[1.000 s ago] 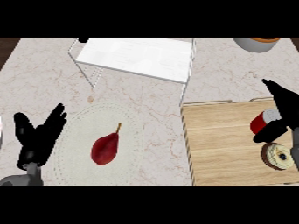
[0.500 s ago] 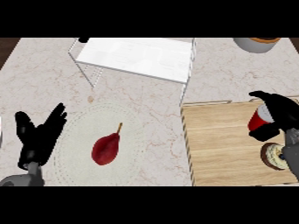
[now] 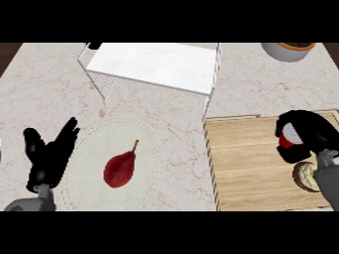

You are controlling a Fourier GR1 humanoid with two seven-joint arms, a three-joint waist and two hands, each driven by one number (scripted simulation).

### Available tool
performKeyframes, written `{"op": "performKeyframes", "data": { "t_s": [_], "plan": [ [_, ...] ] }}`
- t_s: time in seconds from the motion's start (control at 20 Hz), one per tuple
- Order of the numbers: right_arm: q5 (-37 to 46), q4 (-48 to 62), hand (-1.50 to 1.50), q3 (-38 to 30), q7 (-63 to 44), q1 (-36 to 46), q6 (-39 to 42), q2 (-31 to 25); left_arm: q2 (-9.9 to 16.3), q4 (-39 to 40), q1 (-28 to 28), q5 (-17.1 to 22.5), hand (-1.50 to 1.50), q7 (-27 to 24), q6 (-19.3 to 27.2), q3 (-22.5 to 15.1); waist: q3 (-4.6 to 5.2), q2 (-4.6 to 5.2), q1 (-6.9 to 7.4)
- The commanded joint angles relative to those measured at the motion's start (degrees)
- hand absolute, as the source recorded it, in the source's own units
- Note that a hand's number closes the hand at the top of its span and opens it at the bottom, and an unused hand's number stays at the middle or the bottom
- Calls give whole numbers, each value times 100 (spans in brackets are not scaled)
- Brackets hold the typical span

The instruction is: Pick the can from the tray and place it in the tiered shelf

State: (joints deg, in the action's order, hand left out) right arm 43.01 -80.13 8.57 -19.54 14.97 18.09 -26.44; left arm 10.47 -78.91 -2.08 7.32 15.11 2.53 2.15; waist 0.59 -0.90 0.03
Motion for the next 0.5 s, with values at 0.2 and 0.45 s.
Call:
{"op": "performKeyframes", "data": {
  "t_s": [0.2, 0.45],
  "plan": [
    [96, -107, 150, 1474, -2095, 506, -715, 2571, -99, 187, -127, -21, 0, 29, -167, -186, -52, 170, 424],
    [-240, -63, 150, 2203, -3167, 1583, -1912, 2621, -72, 237, -293, -73, 0, 67, -352, -353, -53, 175, 752]
  ]
}}
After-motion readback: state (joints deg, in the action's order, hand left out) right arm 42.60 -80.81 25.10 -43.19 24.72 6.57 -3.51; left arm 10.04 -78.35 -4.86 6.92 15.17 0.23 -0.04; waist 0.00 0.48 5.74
